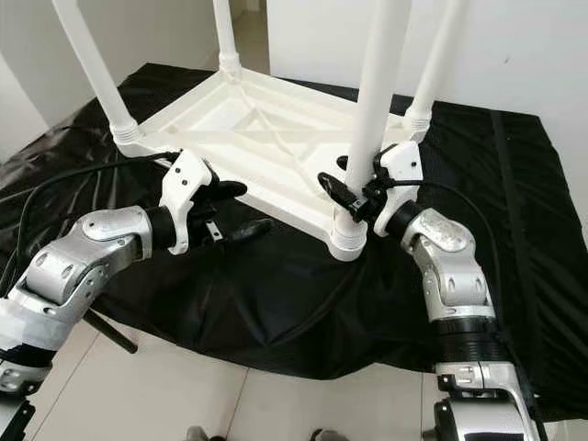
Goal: Building children table
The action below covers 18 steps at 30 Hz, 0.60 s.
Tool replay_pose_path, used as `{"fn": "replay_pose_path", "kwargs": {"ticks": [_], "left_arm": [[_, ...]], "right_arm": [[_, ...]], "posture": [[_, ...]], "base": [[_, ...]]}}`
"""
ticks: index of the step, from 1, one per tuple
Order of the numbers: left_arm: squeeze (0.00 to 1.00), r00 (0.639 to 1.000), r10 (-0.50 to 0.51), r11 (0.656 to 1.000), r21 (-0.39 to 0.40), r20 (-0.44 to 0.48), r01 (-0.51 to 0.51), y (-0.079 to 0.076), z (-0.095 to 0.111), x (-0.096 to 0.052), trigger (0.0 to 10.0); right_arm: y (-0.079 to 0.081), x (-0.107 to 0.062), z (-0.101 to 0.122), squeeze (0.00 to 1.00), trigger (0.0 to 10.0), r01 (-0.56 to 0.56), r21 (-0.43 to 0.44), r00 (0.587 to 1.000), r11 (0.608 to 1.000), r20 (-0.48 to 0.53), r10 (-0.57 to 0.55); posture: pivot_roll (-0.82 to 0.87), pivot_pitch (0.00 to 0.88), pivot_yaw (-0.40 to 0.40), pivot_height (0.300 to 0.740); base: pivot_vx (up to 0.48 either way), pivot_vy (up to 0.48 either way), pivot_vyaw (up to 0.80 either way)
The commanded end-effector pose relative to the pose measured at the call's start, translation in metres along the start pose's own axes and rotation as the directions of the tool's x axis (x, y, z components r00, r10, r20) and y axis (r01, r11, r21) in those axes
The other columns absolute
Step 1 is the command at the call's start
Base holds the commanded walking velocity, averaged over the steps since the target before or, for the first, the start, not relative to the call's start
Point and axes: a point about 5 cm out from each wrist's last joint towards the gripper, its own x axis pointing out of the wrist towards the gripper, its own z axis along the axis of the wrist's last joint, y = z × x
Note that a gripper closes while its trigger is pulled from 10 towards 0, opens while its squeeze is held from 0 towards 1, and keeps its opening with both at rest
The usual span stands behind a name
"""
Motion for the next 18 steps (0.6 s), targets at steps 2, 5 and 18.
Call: {"fn": "replay_pose_path", "kwargs": {"ticks": [2,5,18], "left_arm": [[0.0,0.976,-0.215,0.976,0.008,-0.015,0.216,-0.011,-0.001,-0.003,10.0],[0.0,0.978,-0.21,0.978,0.009,-0.017,0.21,-0.011,-0.001,-0.003,10.0],[0.0,0.984,-0.18,0.984,0.007,-0.009,0.18,-0.007,0.0,-0.003,10.0]], "right_arm": [[0.018,-0.009,-0.054,0.0,10.0,-0.015,0.156,0.976,0.988,-0.211,0.048],[0.018,-0.01,-0.057,0.0,10.0,-0.013,0.151,0.974,0.988,-0.224,0.047],[0.0,-0.011,-0.065,0.0,10.0,0.105,0.151,0.952,0.983,-0.302,-0.055]], "posture": [[-0.08,0.129,0.082,0.74],[-0.08,0.129,0.082,0.74],[-0.08,0.136,0.083,0.74]], "base": [[0.0,0.0,0.0],[0.0,0.0,0.0],[0.0,0.0,0.0]]}}
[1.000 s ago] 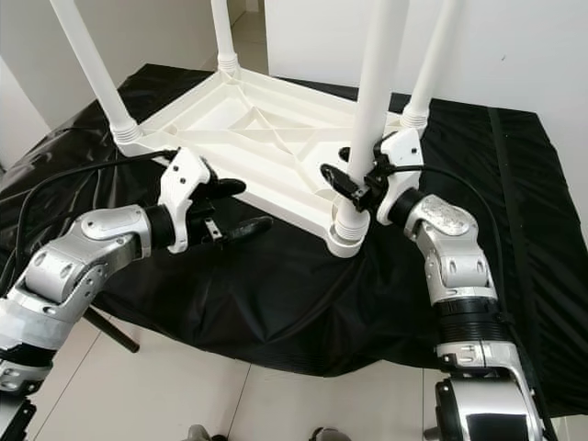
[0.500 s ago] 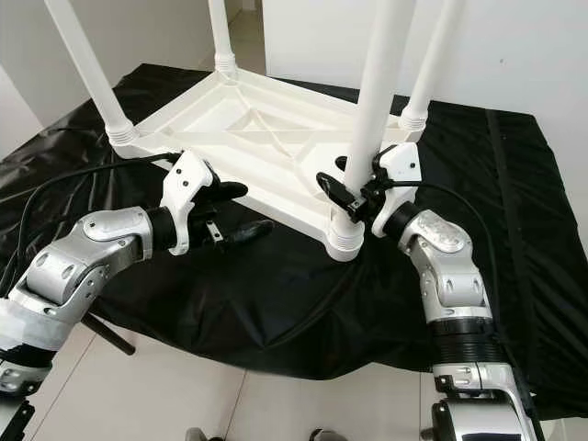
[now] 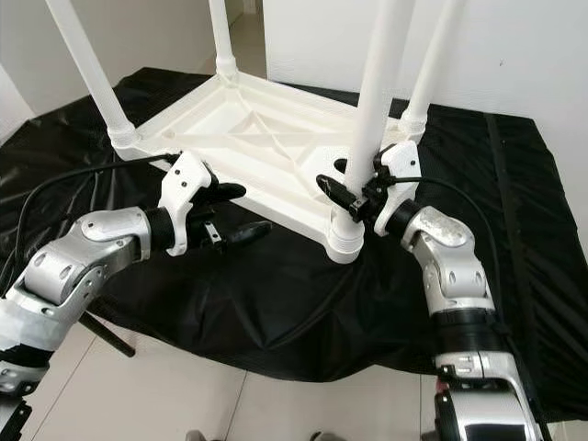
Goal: Building children table
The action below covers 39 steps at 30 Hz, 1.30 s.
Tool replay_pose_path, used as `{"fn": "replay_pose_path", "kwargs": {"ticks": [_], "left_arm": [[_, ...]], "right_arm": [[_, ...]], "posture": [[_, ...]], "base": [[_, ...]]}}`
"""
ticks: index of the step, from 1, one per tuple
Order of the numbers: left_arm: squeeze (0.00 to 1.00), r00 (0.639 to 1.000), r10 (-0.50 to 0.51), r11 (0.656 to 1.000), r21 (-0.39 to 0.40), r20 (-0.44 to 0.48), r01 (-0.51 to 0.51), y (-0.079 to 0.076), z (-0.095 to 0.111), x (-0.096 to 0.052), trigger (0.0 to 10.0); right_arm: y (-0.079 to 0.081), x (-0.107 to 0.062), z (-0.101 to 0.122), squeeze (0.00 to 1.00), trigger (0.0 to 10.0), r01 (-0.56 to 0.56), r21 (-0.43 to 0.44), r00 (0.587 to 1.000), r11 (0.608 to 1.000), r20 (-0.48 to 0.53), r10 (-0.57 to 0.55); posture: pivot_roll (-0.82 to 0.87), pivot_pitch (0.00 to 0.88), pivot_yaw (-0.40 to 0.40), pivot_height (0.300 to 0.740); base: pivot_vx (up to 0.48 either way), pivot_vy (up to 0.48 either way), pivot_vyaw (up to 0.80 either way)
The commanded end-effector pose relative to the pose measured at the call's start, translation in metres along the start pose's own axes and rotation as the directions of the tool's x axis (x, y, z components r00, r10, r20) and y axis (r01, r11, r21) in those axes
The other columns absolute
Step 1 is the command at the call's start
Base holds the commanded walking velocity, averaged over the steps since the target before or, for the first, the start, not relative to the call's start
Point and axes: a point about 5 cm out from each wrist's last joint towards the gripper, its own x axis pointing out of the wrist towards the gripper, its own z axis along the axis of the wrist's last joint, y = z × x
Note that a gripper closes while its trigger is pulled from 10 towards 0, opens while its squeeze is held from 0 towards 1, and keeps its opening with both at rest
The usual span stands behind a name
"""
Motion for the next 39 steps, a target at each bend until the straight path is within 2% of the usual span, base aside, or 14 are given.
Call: {"fn": "replay_pose_path", "kwargs": {"ticks": [1,7,9,16,18,20,21,23,26,28,33,36,38,39], "left_arm": [[0.0,0.984,-0.176,0.984,0.007,0.0,0.176,-0.008,0.001,-0.002,10.0],[0.0,0.986,-0.168,0.986,0.003,0.0,0.168,-0.007,0.0,-0.003,10.0],[0.0,0.987,-0.162,0.987,0.001,-0.001,0.162,-0.006,0.0,-0.004,10.0],[0.0,0.987,-0.158,0.987,0.0,0.0,0.158,-0.004,0.0,-0.003,10.0],[0.0,0.987,-0.158,0.987,0.001,0.0,0.158,-0.004,0.0,-0.003,10.0],[0.0,0.987,-0.158,0.987,0.001,0.0,0.158,-0.004,0.0,-0.003,10.0],[0.0,0.988,-0.157,0.988,0.001,0.0,0.157,-0.004,0.0,-0.003,10.0],[0.0,0.988,-0.156,0.988,0.001,0.0,0.156,-0.004,0.0,-0.003,10.0],[0.0,0.988,-0.154,0.988,0.0,0.0,0.154,-0.004,0.0,-0.004,10.0],[0.0,0.989,-0.151,0.989,-0.001,-0.001,0.151,-0.003,-0.001,-0.004,10.0],[0.0,0.989,-0.148,0.989,-0.001,-0.001,0.148,-0.003,-0.001,-0.004,10.0],[0.0,0.989,-0.149,0.989,-0.001,0.0,0.149,-0.003,-0.001,-0.004,10.0],[0.0,0.989,-0.149,0.989,-0.001,0.0,0.149,-0.003,-0.001,-0.004,10.0],[0.0,0.989,-0.15,0.989,0.0,-0.002,0.15,-0.003,-0.001,-0.004,10.0]], "right_arm": [[0.007,-0.013,-0.063,0.0,10.0,0.121,0.108,0.957,0.987,-0.276,-0.087],[0.017,-0.016,-0.068,0.0,10.0,0.155,0.103,0.955,0.983,-0.269,-0.123],[0.027,-0.021,-0.073,0.0,10.0,0.179,0.118,0.955,0.977,-0.26,-0.144],[0.028,-0.026,-0.08,0.0,10.0,0.272,0.097,0.931,0.957,-0.277,-0.237],[0.024,-0.027,-0.083,0.0,10.0,0.367,0.067,0.896,0.928,-0.294,-0.333],[0.024,-0.027,-0.083,0.0,10.0,0.367,0.067,0.896,0.928,-0.294,-0.333],[0.023,-0.028,-0.086,0.0,10.0,0.417,0.057,0.868,0.907,-0.321,-0.379],[0.022,-0.029,-0.088,0.0,10.0,0.465,0.045,0.841,0.884,-0.333,-0.426],[0.023,-0.029,-0.088,0.0,10.0,0.496,0.034,0.825,0.868,-0.331,-0.458],[0.026,-0.031,-0.087,0.0,10.0,0.569,0.038,0.785,0.822,-0.322,-0.529],[0.03,-0.035,-0.091,0.0,10.0,0.625,0.051,0.745,0.779,-0.337,-0.575],[0.032,-0.037,-0.092,0.0,10.0,0.676,0.042,0.698,0.735,-0.357,-0.621],[0.032,-0.037,-0.092,0.0,10.0,0.676,0.042,0.698,0.735,-0.357,-0.621],[0.032,-0.037,-0.091,0.0,10.0,0.712,0.033,0.664,0.702,-0.36,-0.656]], "posture": [[-0.08,0.136,0.083,0.74],[-0.08,0.141,0.081,0.74],[-0.08,0.143,0.085,0.74],[-0.09,0.144,0.09,0.74],[-0.09,0.144,0.09,0.74],[-0.09,0.144,0.09,0.74],[-0.09,0.145,0.089,0.74],[-0.09,0.145,0.089,0.74],[-0.09,0.145,0.089,0.74],[-0.09,0.145,0.089,0.74],[-0.09,0.145,0.089,0.74],[-0.09,0.147,0.088,0.74],[-0.09,0.147,0.088,0.74],[-0.09,0.147,0.088,0.74]], "base": [[0.0,0.0,0.0],[0.0,0.0,0.0],[0.0,0.0,0.0],[0.0,0.0,0.0],[0.0,0.0,0.0],[0.0,0.0,0.0],[0.0,0.0,0.0],[0.0,0.0,0.0],[0.0,0.0,0.0],[0.0,0.0,0.0],[0.0,0.0,0.0],[0.0,0.0,0.0],[0.0,0.0,0.0],[0.0,0.0,0.0]]}}
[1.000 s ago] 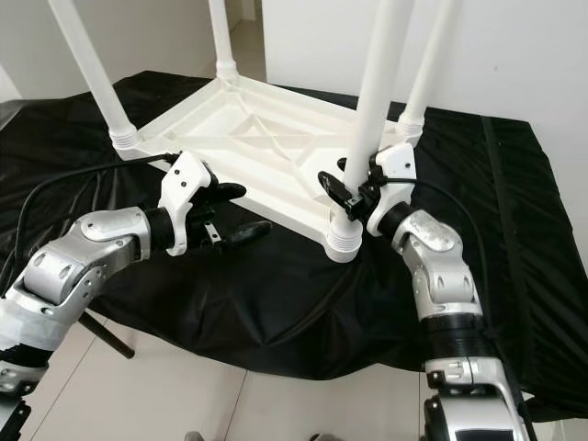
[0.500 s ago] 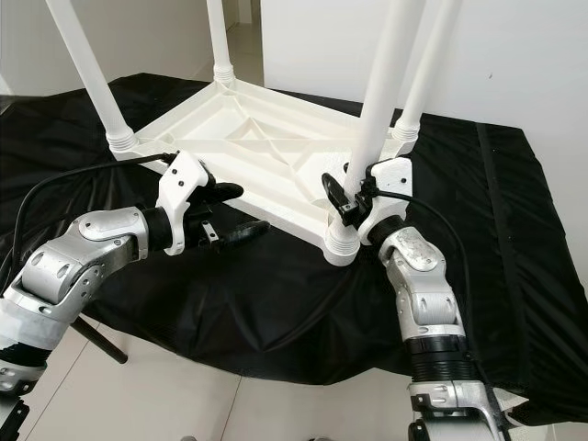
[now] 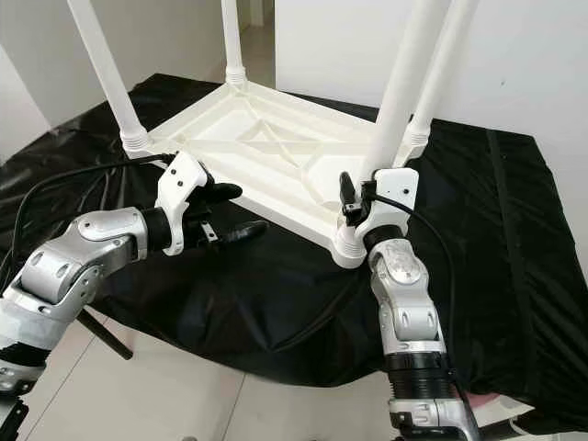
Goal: Building children table
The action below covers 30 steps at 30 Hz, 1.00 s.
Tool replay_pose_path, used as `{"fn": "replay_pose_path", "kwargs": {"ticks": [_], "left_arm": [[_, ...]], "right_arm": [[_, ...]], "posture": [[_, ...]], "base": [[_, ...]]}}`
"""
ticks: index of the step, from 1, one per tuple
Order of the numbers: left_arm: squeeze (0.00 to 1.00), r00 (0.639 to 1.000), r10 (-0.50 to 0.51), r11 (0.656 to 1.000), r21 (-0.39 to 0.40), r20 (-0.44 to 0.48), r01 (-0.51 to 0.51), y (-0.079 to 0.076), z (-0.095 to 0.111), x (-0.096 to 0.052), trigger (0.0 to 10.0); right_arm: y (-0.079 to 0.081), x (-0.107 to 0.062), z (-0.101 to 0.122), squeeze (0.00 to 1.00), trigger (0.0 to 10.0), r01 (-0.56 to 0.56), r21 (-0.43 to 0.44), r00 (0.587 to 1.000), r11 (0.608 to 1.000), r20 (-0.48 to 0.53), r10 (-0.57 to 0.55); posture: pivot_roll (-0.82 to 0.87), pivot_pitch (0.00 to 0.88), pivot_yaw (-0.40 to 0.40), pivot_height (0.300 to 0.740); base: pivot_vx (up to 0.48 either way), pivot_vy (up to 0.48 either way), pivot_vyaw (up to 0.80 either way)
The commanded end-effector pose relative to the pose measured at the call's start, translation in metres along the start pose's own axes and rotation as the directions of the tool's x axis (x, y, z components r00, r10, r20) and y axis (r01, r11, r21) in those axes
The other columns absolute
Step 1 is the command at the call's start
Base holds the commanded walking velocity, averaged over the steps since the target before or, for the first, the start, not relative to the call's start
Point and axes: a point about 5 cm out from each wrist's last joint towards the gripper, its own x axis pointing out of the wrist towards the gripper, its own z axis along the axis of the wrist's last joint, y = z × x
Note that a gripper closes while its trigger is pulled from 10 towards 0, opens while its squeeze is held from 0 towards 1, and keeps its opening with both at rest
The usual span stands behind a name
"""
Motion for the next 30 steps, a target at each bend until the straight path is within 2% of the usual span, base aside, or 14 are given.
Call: {"fn": "replay_pose_path", "kwargs": {"ticks": [1,2,3,5,10,14,15,18,20,22,23,27,30], "left_arm": [[0.0,0.987,-0.158,0.987,0.016,0.003,0.158,-0.006,0.002,-0.002,10.0],[0.0,0.987,-0.158,0.987,0.016,0.003,0.158,-0.006,0.002,-0.001,10.0],[0.0,0.987,-0.158,0.987,0.016,0.003,0.158,-0.006,0.002,-0.001,10.0],[0.0,0.987,-0.158,0.987,0.016,0.002,0.158,-0.006,0.002,-0.001,10.0],[0.0,0.988,-0.156,0.988,0.016,0.0,0.156,-0.006,0.001,-0.002,10.0],[0.0,0.988,-0.155,0.988,0.015,0.0,0.155,-0.006,0.001,-0.002,10.0],[0.0,0.988,-0.153,0.988,0.014,0.001,0.153,-0.006,0.0,-0.002,10.0],[0.0,0.988,-0.152,0.988,0.015,0.001,0.152,-0.006,0.0,-0.002,10.0],[0.0,0.989,-0.15,0.989,0.015,0.001,0.15,-0.006,0.0,-0.002,10.0],[0.0,0.989,-0.15,0.989,0.015,0.001,0.15,-0.006,0.0,-0.002,10.0],[0.0,0.989,-0.15,0.989,0.015,0.002,0.15,-0.006,0.001,-0.002,10.0],[0.0,0.989,-0.15,0.989,0.016,0.004,0.15,-0.006,0.0,-0.001,10.0],[0.0,0.989,-0.15,0.989,0.016,0.005,0.15,-0.006,0.0,-0.001,10.0]], "right_arm": [[-0.019,-0.029,-0.075,0.0,10.0,0.193,0.01,0.904,0.981,-0.391,-0.174],[-0.021,-0.03,-0.076,0.0,10.0,0.258,0.01,0.883,0.966,-0.409,-0.231],[-0.021,-0.03,-0.076,0.0,10.0,0.258,0.01,0.883,0.966,-0.409,-0.231],[-0.022,-0.032,-0.078,0.0,10.0,0.337,0.018,0.852,0.941,-0.431,-0.297],[-0.021,-0.035,-0.076,0.0,10.0,0.395,0.023,0.833,0.918,-0.431,-0.348],[-0.018,-0.037,-0.074,0.0,10.0,0.421,-0.013,0.821,0.907,-0.421,-0.387],[-0.012,-0.036,-0.071,0.0,10.0,0.376,-0.075,0.843,0.923,-0.386,-0.375],[-0.01,-0.035,-0.07,0.0,10.0,0.348,-0.103,0.855,0.932,-0.373,-0.36],[-0.009,-0.034,-0.067,0.0,10.0,0.308,-0.167,0.871,0.937,-0.347,-0.348],[-0.009,-0.034,-0.067,0.0,10.0,0.308,-0.167,0.871,0.937,-0.347,-0.348],[-0.009,-0.033,-0.065,0.0,10.0,0.284,-0.201,0.883,0.937,-0.327,-0.338],[-0.007,-0.025,-0.058,0.0,10.0,0.222,-0.21,0.907,0.952,-0.313,-0.28],[-0.008,-0.024,-0.057,0.0,10.0,0.21,-0.19,0.909,0.959,-0.324,-0.263]], "posture": [[-0.09,0.147,0.088,0.74],[-0.09,0.149,0.09,0.74],[-0.09,0.149,0.09,0.74],[-0.09,0.149,0.09,0.74],[-0.09,0.148,0.089,0.74],[-0.09,0.147,0.087,0.74],[-0.09,0.148,0.087,0.74],[-0.09,0.148,0.087,0.74],[-0.09,0.148,0.087,0.74],[-0.09,0.148,0.087,0.74],[-0.09,0.148,0.087,0.74],[-0.1,0.144,0.085,0.74],[-0.1,0.144,0.085,0.74]], "base": [[0.0,0.0,0.0],[0.0,0.0,0.0],[0.0,0.0,0.0],[0.0,0.0,0.0],[0.0,0.0,0.0],[0.0,0.0,0.0],[0.0,0.0,0.0],[0.0,0.0,0.0],[0.0,0.0,0.0],[0.0,0.0,0.0],[0.0,0.0,0.0],[0.0,0.0,0.0],[0.0,0.0,0.0]]}}
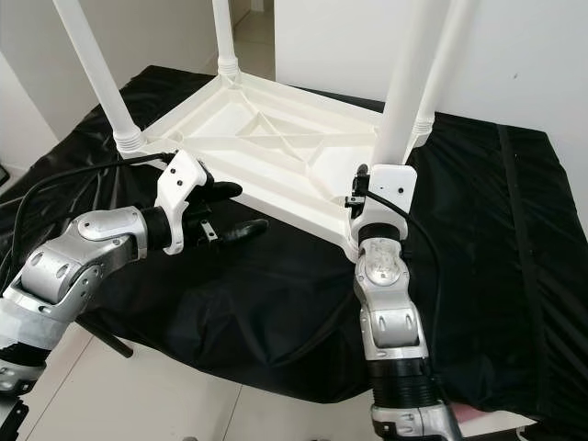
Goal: Building children table
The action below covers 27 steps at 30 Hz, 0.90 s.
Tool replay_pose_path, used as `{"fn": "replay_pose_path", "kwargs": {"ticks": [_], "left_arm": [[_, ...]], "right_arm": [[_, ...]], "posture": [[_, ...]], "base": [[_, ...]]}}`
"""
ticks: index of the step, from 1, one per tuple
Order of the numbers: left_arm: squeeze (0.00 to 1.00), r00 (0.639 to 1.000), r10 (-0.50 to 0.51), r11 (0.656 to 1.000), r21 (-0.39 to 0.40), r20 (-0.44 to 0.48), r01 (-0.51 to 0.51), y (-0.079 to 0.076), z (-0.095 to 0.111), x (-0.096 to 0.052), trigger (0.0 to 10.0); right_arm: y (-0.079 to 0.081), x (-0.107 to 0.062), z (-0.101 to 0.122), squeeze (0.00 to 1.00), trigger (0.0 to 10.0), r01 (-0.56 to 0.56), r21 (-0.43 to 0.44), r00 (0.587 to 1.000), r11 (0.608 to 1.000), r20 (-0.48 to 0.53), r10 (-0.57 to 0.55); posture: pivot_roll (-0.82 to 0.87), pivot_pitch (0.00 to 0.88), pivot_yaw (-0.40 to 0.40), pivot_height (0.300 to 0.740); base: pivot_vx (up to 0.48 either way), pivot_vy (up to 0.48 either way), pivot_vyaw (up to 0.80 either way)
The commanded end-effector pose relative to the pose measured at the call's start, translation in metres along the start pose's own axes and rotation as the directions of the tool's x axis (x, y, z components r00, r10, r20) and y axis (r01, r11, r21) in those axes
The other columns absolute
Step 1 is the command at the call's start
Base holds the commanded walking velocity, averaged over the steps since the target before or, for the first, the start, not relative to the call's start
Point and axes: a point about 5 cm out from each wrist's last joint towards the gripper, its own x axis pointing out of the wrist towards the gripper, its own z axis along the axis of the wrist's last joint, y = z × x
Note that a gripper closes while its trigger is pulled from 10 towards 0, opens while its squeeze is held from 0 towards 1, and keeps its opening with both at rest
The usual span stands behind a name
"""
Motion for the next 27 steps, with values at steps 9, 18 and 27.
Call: {"fn": "replay_pose_path", "kwargs": {"ticks": [9,18,27], "left_arm": [[0.0,0.989,-0.149,0.989,0.01,-0.005,0.149,-0.006,-0.001,-0.001,10.0],[0.0,0.989,-0.147,0.989,0.011,-0.005,0.147,-0.007,-0.002,-0.001,10.0],[0.0,0.989,-0.146,0.989,0.008,-0.003,0.146,-0.007,-0.002,-0.001,10.0]], "right_arm": [[-0.007,-0.026,-0.086,0.0,10.0,0.038,0.075,0.865,0.996,-0.502,0.005],[-0.009,-0.03,-0.095,0.0,10.0,0.038,0.105,0.835,0.994,-0.55,0.026],[-0.014,-0.039,-0.096,0.0,10.0,0.163,0.037,0.863,0.986,-0.49,-0.124]], "posture": [[-0.1,0.134,0.08,0.74],[-0.1,0.132,0.081,0.74],[-0.1,0.138,0.08,0.74]], "base": [[0.0,0.0,0.0],[0.0,0.0,0.0],[0.0,0.0,0.0]]}}
